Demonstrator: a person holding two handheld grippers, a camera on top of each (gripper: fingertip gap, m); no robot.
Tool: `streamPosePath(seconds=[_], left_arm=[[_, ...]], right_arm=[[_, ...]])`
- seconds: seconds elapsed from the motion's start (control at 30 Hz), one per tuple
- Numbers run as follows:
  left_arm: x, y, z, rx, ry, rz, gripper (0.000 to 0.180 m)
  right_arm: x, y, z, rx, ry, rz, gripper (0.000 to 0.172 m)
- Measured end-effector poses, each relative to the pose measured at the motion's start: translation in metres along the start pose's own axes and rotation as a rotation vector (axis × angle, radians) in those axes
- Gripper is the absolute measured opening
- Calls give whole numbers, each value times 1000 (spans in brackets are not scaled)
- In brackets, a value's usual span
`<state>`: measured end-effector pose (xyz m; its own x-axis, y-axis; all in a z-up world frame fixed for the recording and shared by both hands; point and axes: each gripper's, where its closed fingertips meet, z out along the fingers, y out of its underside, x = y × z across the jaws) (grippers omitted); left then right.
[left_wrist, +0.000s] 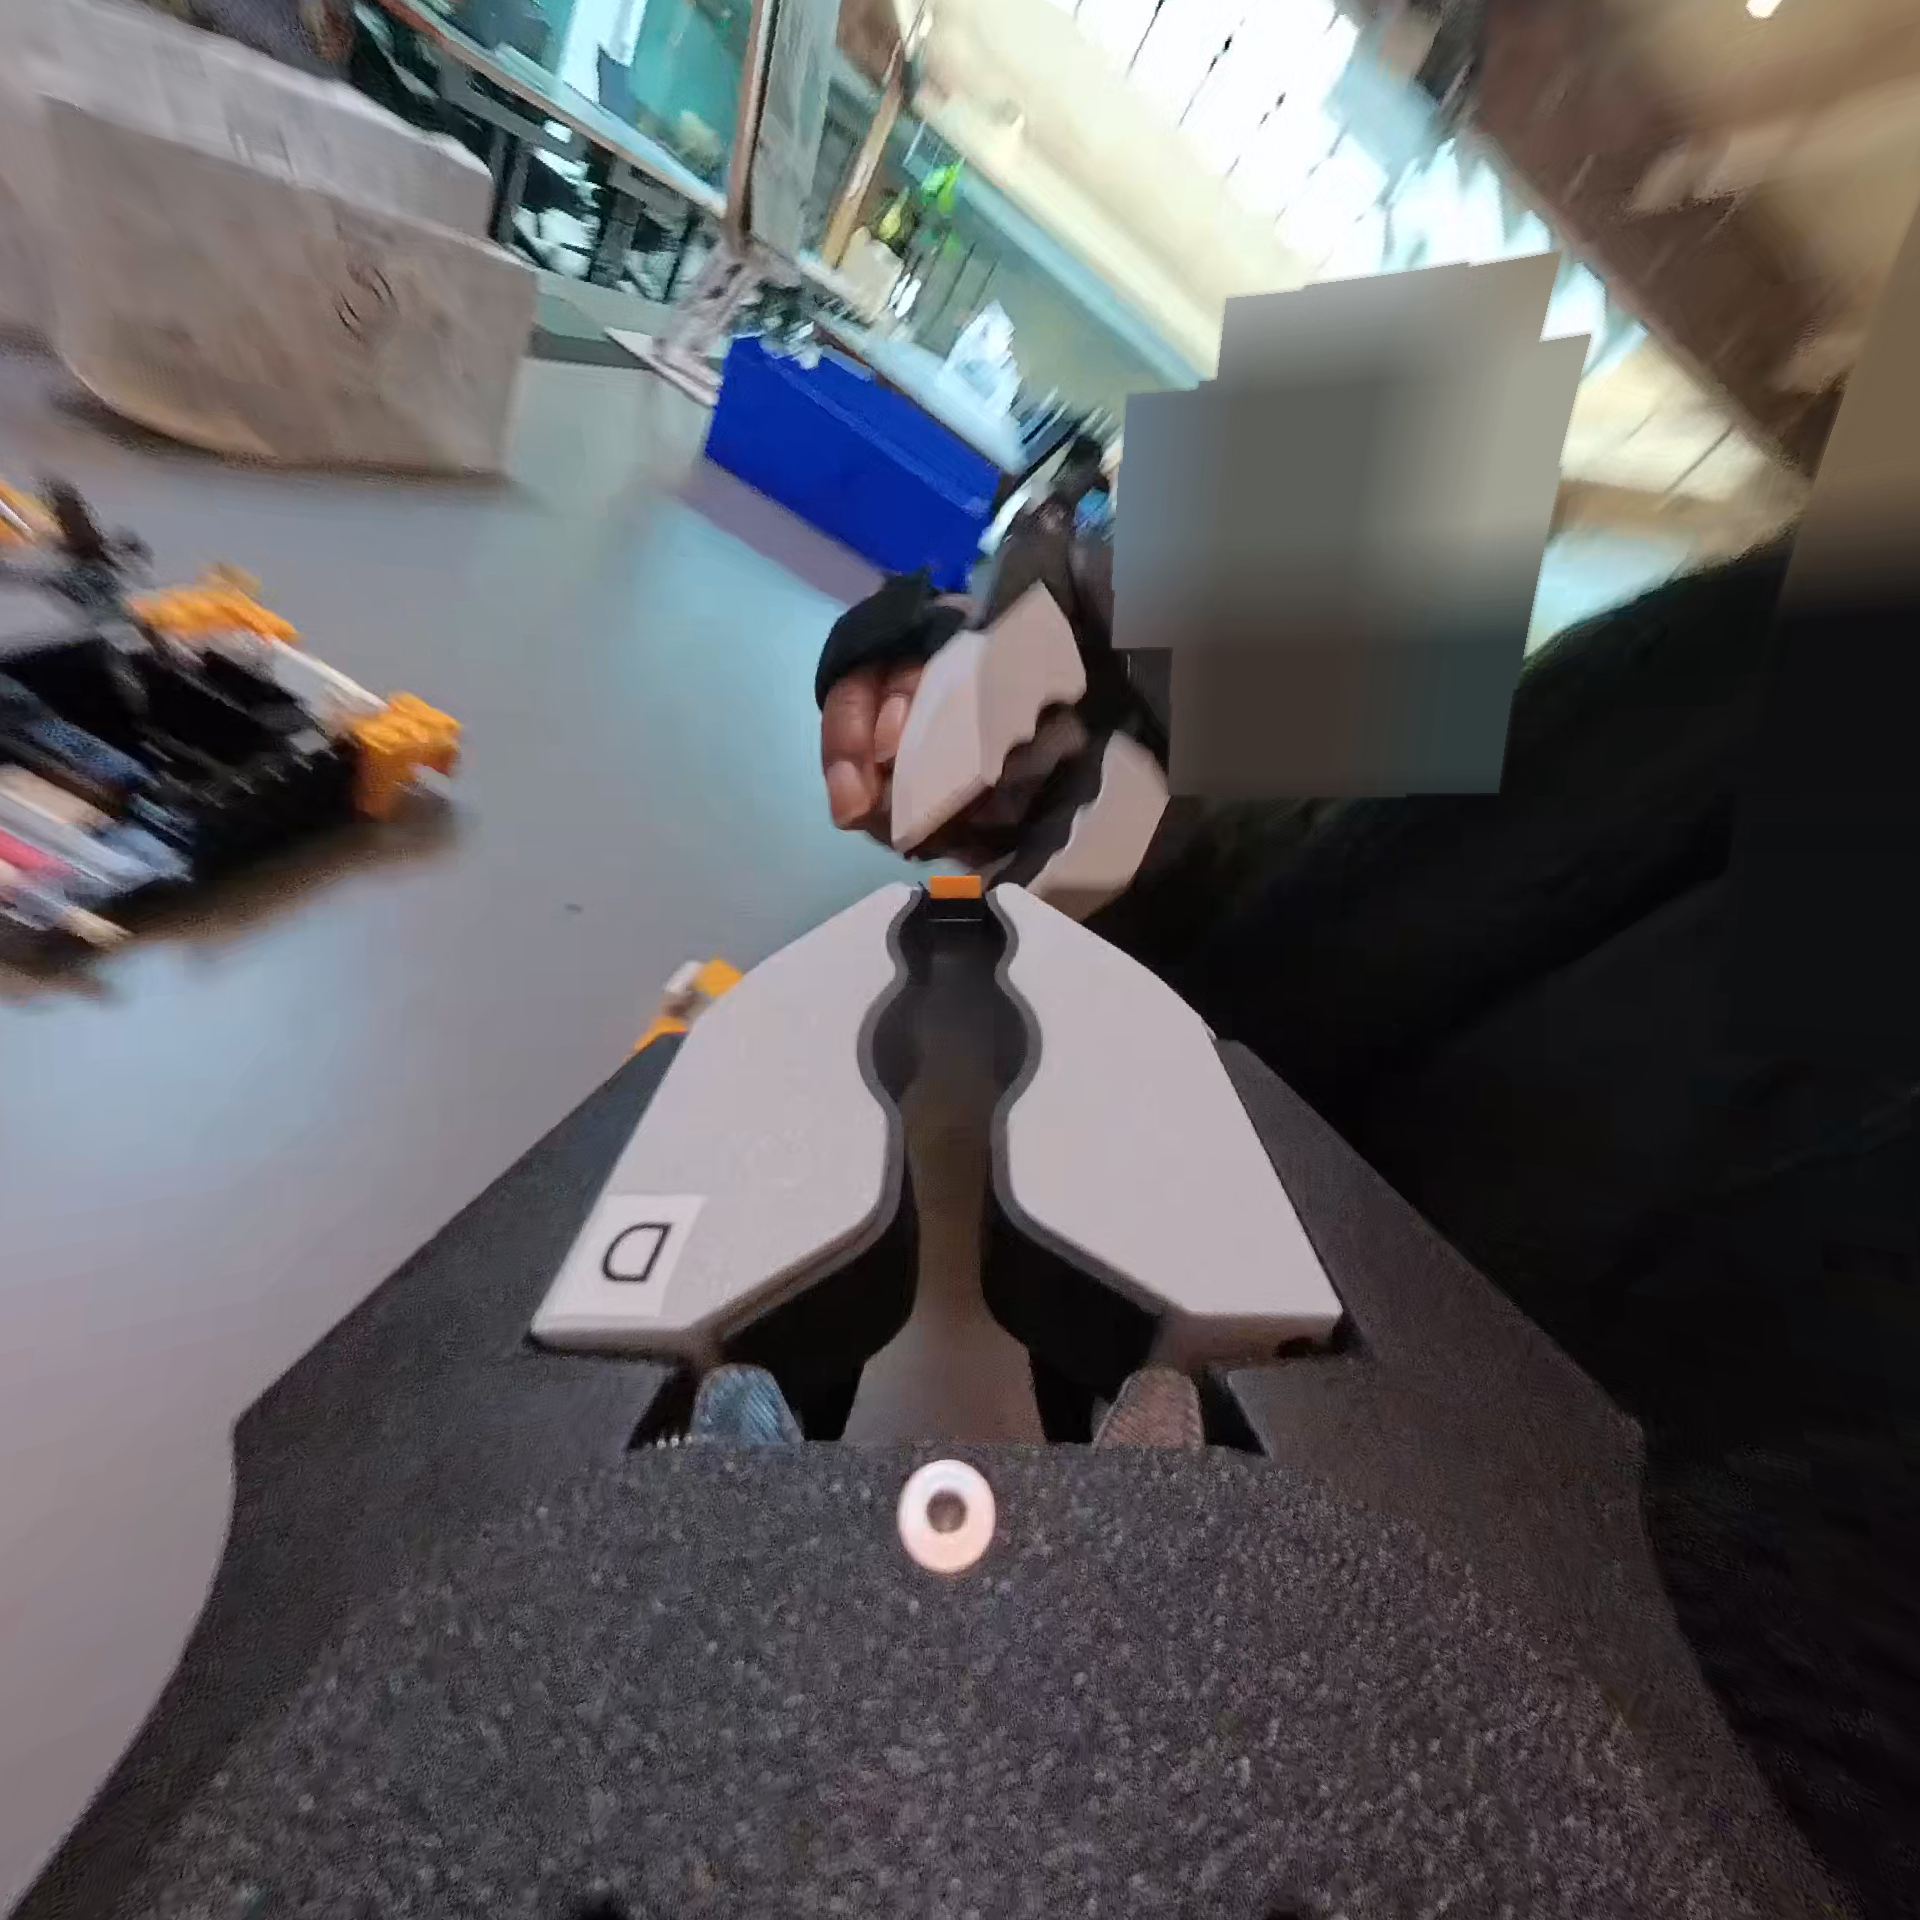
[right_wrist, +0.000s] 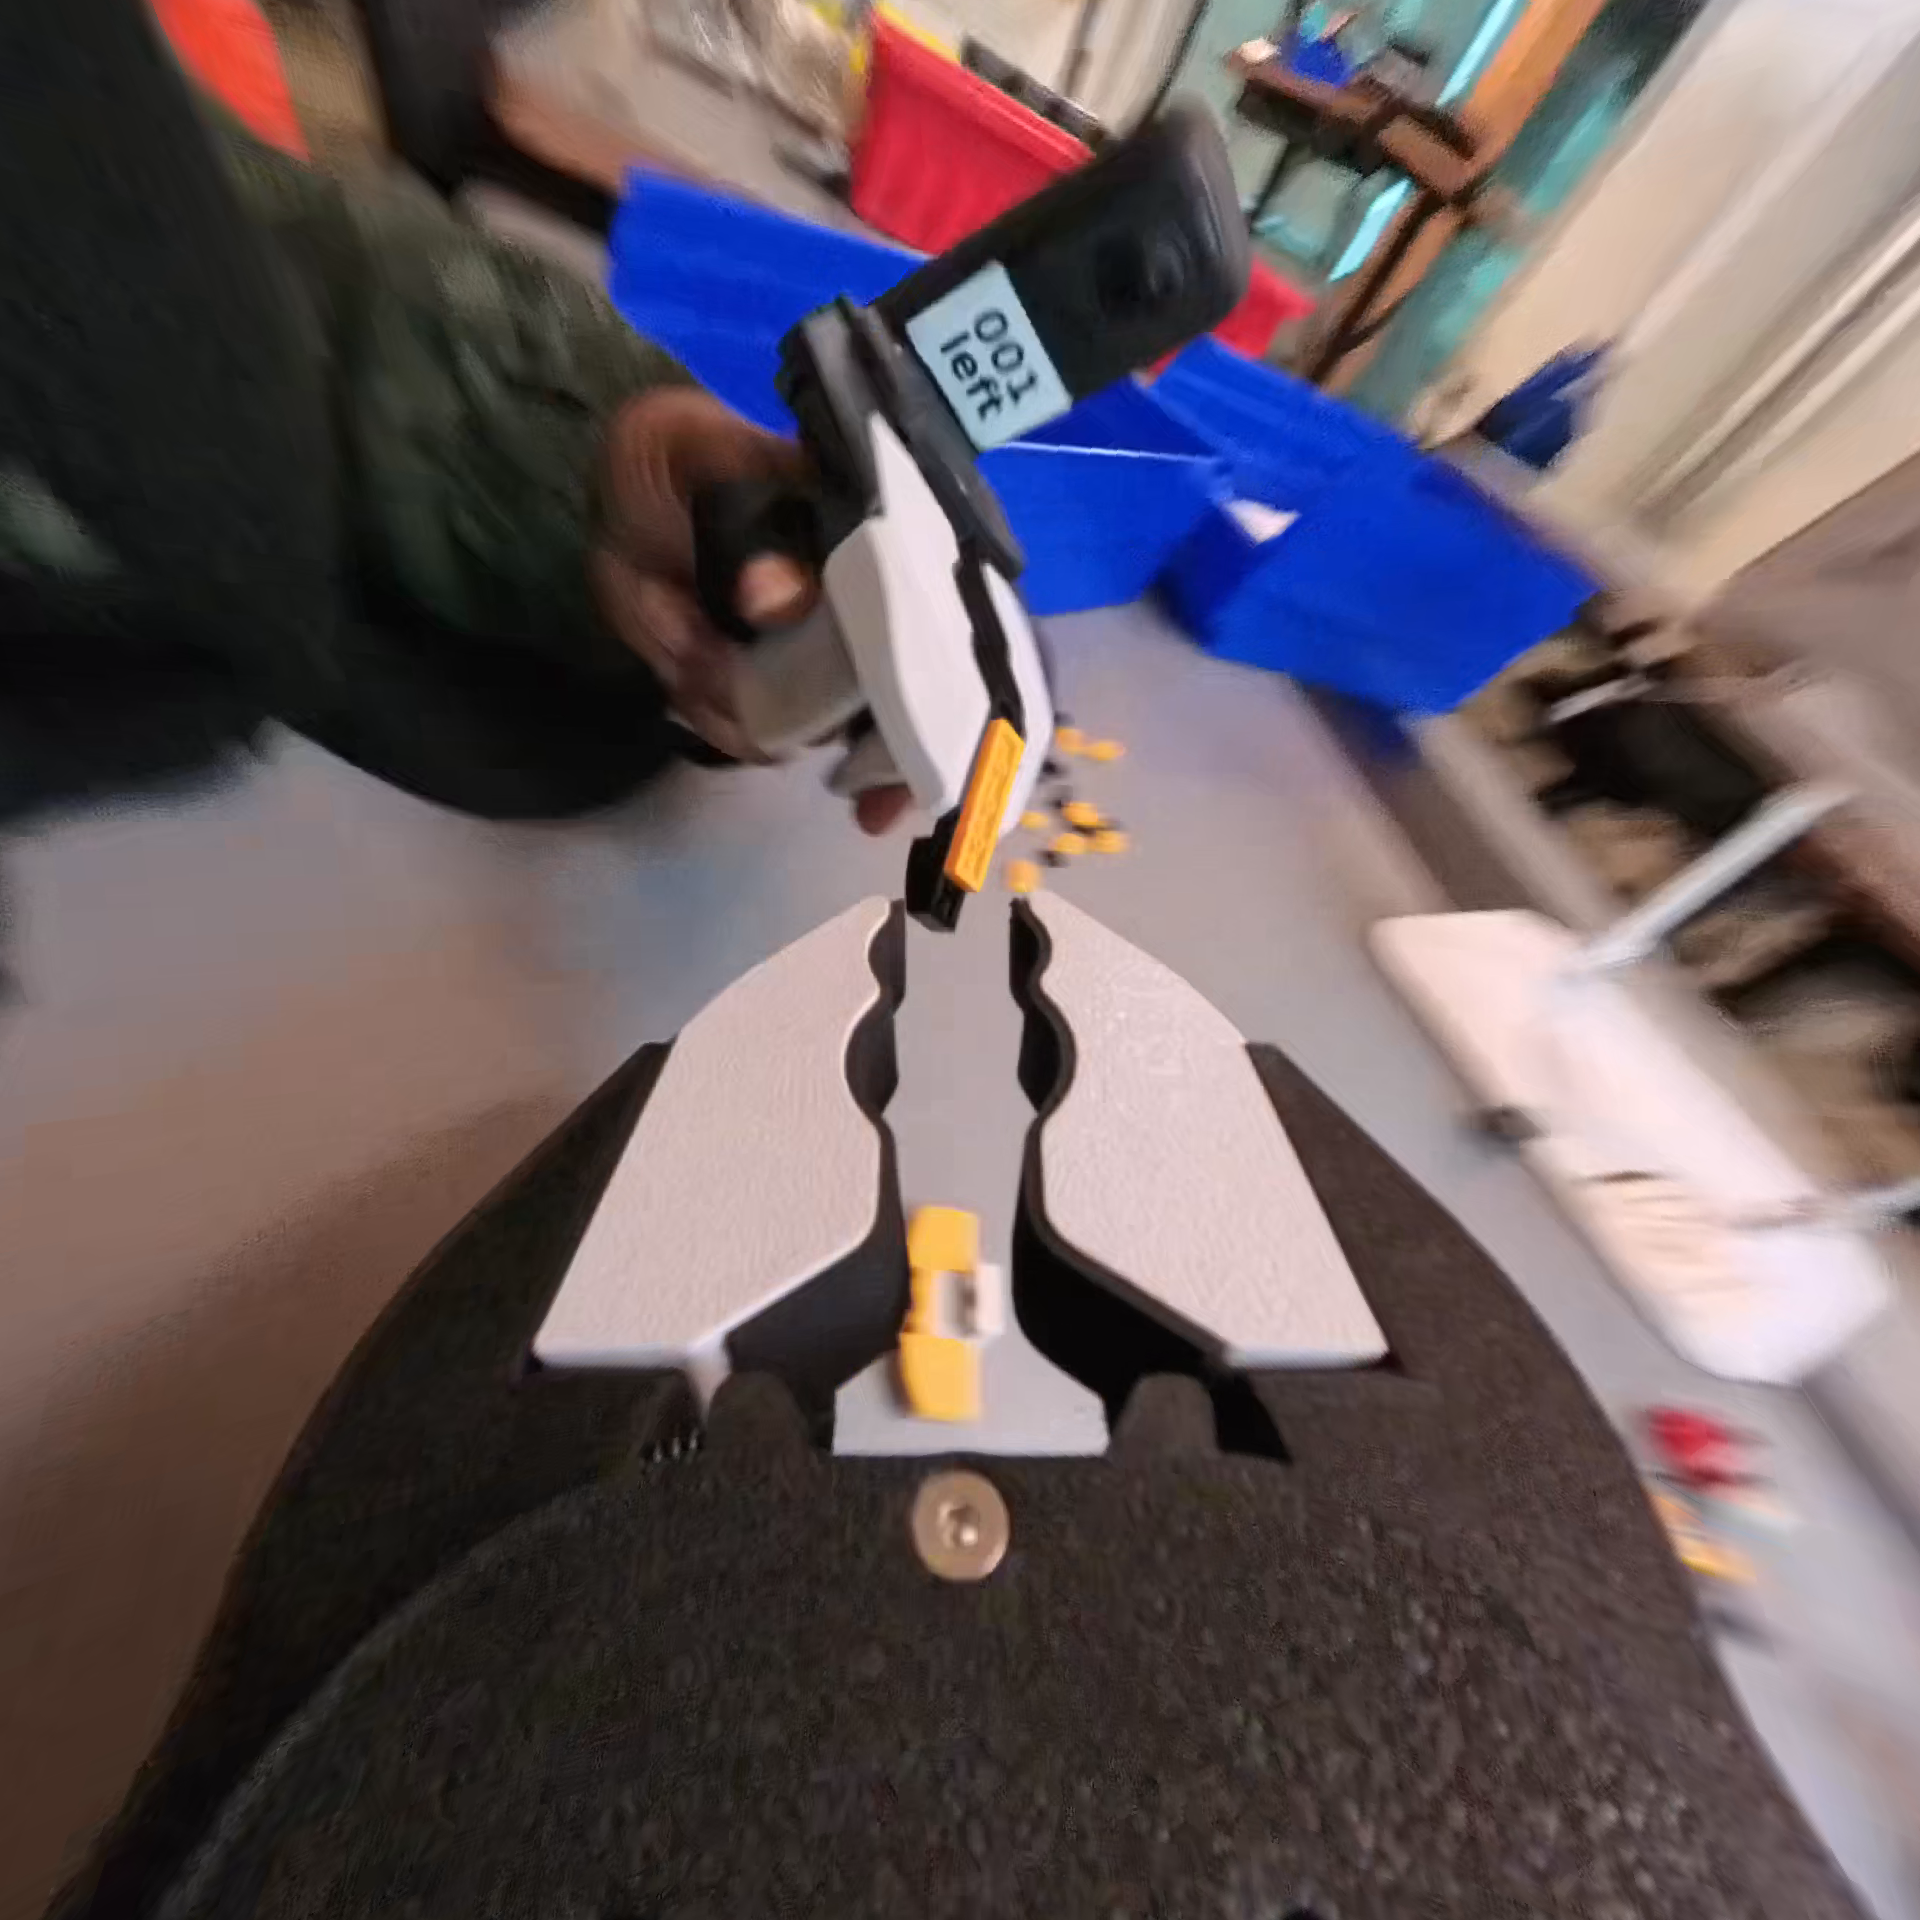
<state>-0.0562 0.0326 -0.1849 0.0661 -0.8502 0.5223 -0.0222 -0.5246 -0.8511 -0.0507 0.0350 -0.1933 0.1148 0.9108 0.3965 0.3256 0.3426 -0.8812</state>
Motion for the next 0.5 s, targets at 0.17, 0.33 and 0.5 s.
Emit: streamPosePath(seconds=[0.17, 0.33, 0.5], left_arm=[[6, 16, 8, -162, -142, 442, 8], [7, 25, 11, -214, -157, 545, 8], [10, 30, 10, -238, -152, 610, 8]], right_arm=[[-7, -7, -3, 32, -207, 303, 17], [-24, -1, -2, -26, -283, 269, 9], [-29, 0, -2, -54, -311, 257, 9]])
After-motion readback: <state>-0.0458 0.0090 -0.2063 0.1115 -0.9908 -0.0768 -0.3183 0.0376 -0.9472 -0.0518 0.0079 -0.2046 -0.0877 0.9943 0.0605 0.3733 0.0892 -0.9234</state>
